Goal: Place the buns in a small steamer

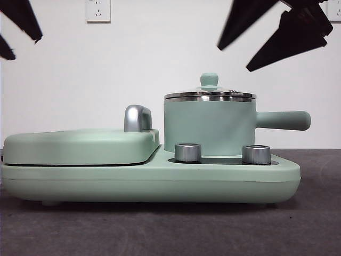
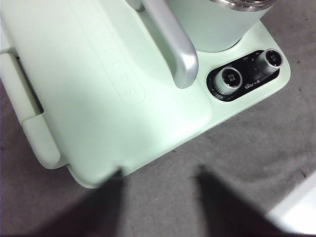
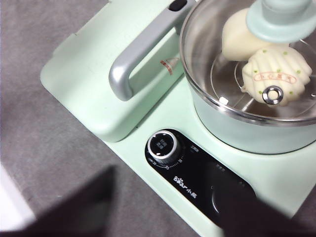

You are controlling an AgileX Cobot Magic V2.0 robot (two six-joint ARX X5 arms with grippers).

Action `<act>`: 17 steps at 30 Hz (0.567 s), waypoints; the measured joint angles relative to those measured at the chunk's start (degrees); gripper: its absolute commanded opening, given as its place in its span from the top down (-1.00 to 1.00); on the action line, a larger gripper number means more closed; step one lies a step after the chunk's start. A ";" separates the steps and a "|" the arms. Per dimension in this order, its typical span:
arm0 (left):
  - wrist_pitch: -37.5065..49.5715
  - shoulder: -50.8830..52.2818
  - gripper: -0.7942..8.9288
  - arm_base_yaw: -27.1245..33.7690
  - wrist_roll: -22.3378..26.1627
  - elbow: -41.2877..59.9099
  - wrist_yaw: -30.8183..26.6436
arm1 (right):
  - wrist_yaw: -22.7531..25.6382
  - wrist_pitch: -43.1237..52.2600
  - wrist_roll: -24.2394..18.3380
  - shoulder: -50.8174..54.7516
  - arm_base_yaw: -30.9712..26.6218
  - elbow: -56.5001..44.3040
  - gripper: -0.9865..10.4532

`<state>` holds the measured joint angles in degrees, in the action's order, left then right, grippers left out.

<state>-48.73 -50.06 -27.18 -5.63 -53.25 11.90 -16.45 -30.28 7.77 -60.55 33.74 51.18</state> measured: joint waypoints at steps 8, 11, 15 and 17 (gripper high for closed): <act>-2.10 0.17 0.82 0.00 -0.17 0.00 0.00 | -0.31 -0.20 -0.04 0.02 0.09 0.00 0.80; -1.60 0.20 0.82 0.00 -0.15 0.00 0.00 | -0.31 0.79 -0.04 0.02 0.09 0.00 0.80; -1.60 0.20 0.82 0.00 -0.17 0.00 0.00 | -0.31 1.11 -0.04 0.02 0.09 0.00 0.80; -1.60 0.20 0.82 0.00 -0.17 0.00 0.00 | -0.31 1.11 -0.04 0.02 0.09 0.00 0.80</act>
<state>-50.33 -49.87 -27.18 -5.80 -53.25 11.90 -16.75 -29.17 7.73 -60.53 33.82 51.18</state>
